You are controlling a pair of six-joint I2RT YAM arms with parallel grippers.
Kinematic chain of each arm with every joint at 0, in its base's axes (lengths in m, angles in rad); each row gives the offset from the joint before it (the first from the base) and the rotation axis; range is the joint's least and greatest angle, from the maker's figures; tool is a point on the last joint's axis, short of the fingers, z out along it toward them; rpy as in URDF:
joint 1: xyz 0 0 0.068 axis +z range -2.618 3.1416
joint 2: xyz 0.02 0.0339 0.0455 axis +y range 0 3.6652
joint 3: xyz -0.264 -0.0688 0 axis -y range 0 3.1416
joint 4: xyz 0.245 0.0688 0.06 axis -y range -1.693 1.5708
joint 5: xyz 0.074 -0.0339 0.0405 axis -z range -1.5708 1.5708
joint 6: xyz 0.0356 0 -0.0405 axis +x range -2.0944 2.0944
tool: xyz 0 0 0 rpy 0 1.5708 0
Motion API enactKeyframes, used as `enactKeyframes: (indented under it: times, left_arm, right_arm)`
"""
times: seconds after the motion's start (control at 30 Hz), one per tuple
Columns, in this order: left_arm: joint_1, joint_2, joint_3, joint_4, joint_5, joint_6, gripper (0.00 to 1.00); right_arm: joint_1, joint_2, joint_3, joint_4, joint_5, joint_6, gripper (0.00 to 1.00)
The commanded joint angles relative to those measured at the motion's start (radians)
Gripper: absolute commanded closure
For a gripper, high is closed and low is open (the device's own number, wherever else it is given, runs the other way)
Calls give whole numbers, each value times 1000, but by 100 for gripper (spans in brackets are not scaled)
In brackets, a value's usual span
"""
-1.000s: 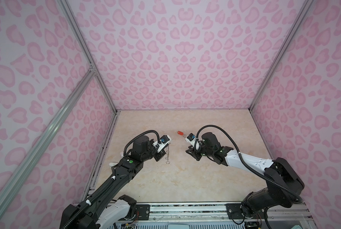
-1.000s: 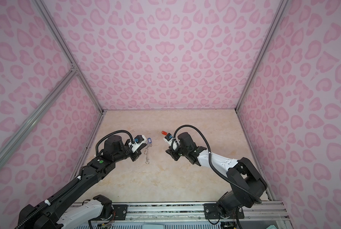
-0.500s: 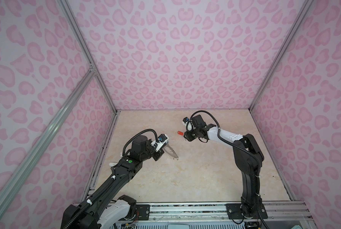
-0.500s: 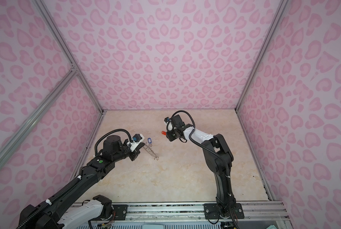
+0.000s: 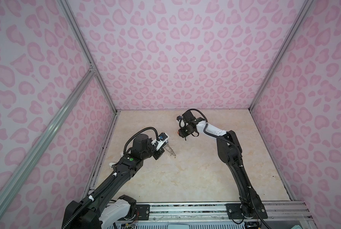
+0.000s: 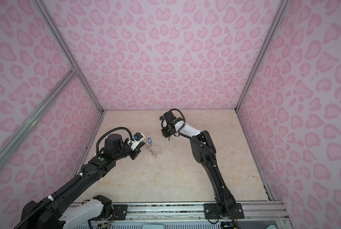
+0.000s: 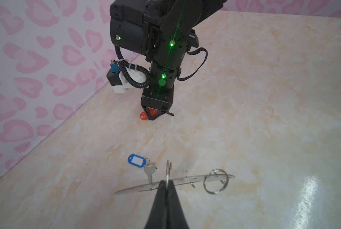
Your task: Put the keys on the keyring
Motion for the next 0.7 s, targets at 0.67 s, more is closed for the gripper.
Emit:
enactKeyframes:
  times: [0.67]
  left_arm:
    - [1, 12, -4, 34, 37, -11, 97]
  right_arm:
    - [79, -537, -768, 144, -149, -237, 56]
